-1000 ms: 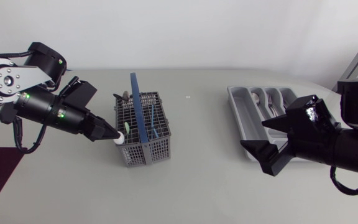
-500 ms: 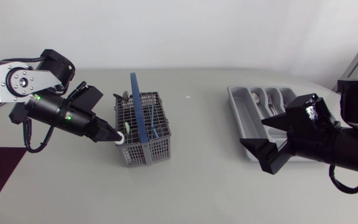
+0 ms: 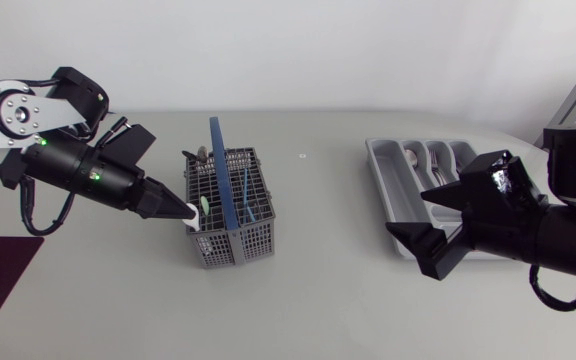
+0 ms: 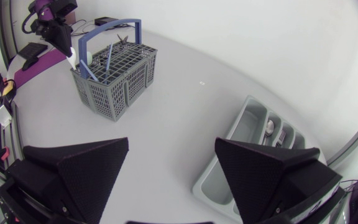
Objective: Unload the cutlery basket into the drawer organizer.
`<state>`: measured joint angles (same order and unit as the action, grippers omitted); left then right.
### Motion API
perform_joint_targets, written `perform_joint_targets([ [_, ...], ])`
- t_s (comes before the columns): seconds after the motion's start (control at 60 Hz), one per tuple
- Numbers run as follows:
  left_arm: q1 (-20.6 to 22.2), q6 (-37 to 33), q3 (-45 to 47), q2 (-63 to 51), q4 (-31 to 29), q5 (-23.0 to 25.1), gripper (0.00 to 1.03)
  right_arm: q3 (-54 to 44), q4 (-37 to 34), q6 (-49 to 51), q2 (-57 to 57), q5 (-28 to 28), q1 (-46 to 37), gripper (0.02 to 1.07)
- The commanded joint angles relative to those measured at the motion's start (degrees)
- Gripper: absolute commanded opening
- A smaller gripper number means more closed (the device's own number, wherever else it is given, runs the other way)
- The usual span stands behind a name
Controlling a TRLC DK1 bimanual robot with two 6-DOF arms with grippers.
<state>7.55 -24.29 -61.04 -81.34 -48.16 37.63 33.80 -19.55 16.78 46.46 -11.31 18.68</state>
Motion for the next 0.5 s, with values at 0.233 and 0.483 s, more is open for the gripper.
perform_joint_targets([
  [0.233,-0.7,-1.28,-5.15,9.01,-6.07,2.72,0.15,1.18,-1.45,0.72,-1.11,0.24,1.71,1.02],
  [0.483,0.27,-1.28,-9.19,14.9,-10.64,3.59,0.15,1.62,-1.19,1.15,-3.04,1.03,4.17,1.02],
])
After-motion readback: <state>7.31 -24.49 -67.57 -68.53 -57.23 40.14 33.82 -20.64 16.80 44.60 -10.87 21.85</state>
